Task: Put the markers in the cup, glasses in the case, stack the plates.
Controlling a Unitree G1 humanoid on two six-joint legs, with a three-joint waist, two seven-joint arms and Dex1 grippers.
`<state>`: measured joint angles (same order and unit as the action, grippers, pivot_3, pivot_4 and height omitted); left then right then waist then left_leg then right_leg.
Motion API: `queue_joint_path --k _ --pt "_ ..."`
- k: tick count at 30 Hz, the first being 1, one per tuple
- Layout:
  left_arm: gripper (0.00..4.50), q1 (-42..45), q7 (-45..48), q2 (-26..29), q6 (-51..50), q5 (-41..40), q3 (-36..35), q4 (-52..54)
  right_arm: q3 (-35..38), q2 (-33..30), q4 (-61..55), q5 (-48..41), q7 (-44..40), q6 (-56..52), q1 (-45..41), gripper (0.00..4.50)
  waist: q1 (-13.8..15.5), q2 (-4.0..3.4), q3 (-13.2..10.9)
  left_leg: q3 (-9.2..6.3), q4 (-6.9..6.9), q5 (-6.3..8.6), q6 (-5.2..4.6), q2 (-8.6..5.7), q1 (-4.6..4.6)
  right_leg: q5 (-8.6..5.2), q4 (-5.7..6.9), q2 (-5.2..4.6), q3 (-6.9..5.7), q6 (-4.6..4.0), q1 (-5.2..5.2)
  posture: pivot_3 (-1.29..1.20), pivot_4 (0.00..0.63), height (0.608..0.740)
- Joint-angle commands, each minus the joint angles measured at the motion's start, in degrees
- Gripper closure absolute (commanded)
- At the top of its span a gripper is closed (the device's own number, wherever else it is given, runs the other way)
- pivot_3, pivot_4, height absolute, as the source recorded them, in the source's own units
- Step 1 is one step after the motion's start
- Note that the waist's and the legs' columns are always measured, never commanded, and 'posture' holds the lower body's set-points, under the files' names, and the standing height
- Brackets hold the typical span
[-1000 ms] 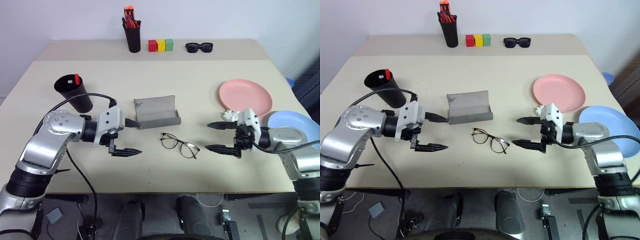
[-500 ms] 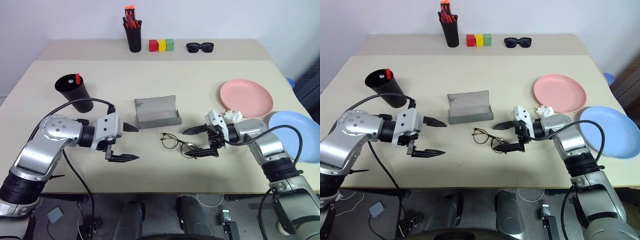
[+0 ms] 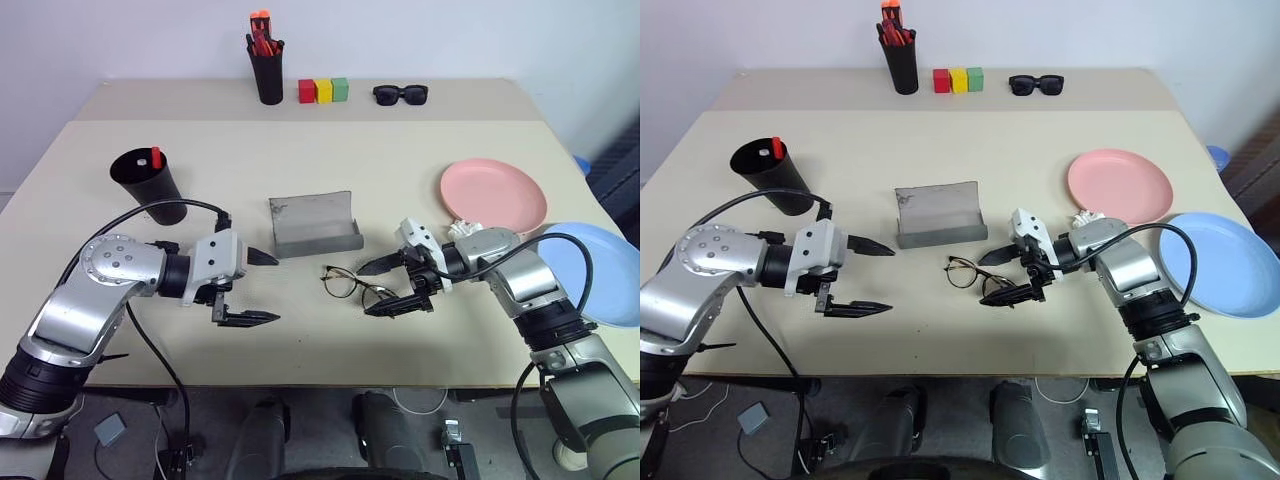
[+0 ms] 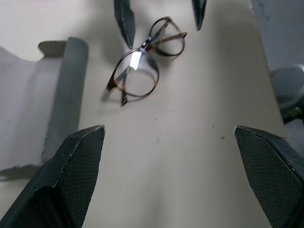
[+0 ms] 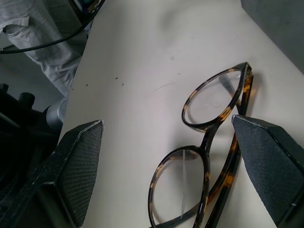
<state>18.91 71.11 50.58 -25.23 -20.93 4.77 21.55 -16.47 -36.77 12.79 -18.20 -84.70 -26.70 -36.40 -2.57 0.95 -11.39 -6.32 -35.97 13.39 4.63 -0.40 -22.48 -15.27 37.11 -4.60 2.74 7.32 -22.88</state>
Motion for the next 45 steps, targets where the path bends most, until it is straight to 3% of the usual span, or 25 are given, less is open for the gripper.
queue_joint_path --k 1,9,15,18,24,33,45 --pt "0.03 -0.67 0.23 0.5 1.32 -1.93 -2.18 2.24 0.47 0.0 -0.15 0.29 -0.52 0.36 -1.4 0.04 0.01 0.0 0.0 0.0 0.01 0.0 0.0 0.0 0.0 0.0 0.0 0.0 0.0 0.0 -0.01 0.0 0.15 0.74" --pt "0.03 -4.63 -2.31 -1.13 2.01 -5.26 -5.28 3.65 0.17 1.45 0.39 0.73 -0.21 0.54 -1.38 0.04 0.03 0.0 0.0 0.0 0.0 0.0 0.0 0.0 0.0 0.0 0.0 0.0 0.0 0.0 -0.01 0.0 0.15 0.74" --pt "0.03 -8.69 -9.03 -10.7 13.39 -3.84 -9.27 1.17 0.61 1.98 2.07 1.83 0.22 2.13 -0.99 0.04 0.12 0.0 0.0 0.01 0.0 0.0 0.0 0.0 -0.01 0.0 -0.03 -0.02 0.0 0.0 0.0 0.0 0.15 0.74" --pt "0.03 -10.93 -8.3 -10.99 14.98 -4.13 -9.06 0.18 1.39 2.33 2.32 1.6 0.82 2.71 -0.24 0.04 0.1 0.0 0.0 0.0 -0.02 0.0 0.0 0.0 0.0 0.01 -0.01 -0.02 0.0 0.0 0.0 0.0 0.15 0.74" --pt "0.03 -15.91 -2.61 -10.06 11.94 -13.2 -11.79 -1.09 2.8 1.27 -0.03 0.77 0.75 4.13 2.92 0.04 0.05 0.0 0.0 0.02 0.01 0.02 -0.03 0.0 0.0 0.0 -0.03 -0.02 0.0 -0.01 -0.01 0.0 0.15 0.74" --pt "0.03 -22.78 -4.98 -14.92 17.51 -15.03 -15.56 0.41 5.43 1.74 -1.57 -0.13 2.95 5.81 5.74 0.04 0.11 -0.01 0.01 0.02 -0.01 0.02 -0.03 0.01 0.01 -0.05 -0.04 -0.02 0.01 -0.11 0.01 0.0 0.15 0.74" --pt "0.03 -28.33 1.09 -11.66 20.74 -15.32 -16.64 -1.6 3.46 0.91 -2.74 1.41 4.25 0.31 5.58 0.04 0.1 -0.01 0.01 0.04 0.0 0.03 -0.02 0.01 0.01 -0.1 -0.08 -0.03 0.02 -0.21 0.01 0.0 0.15 0.74"
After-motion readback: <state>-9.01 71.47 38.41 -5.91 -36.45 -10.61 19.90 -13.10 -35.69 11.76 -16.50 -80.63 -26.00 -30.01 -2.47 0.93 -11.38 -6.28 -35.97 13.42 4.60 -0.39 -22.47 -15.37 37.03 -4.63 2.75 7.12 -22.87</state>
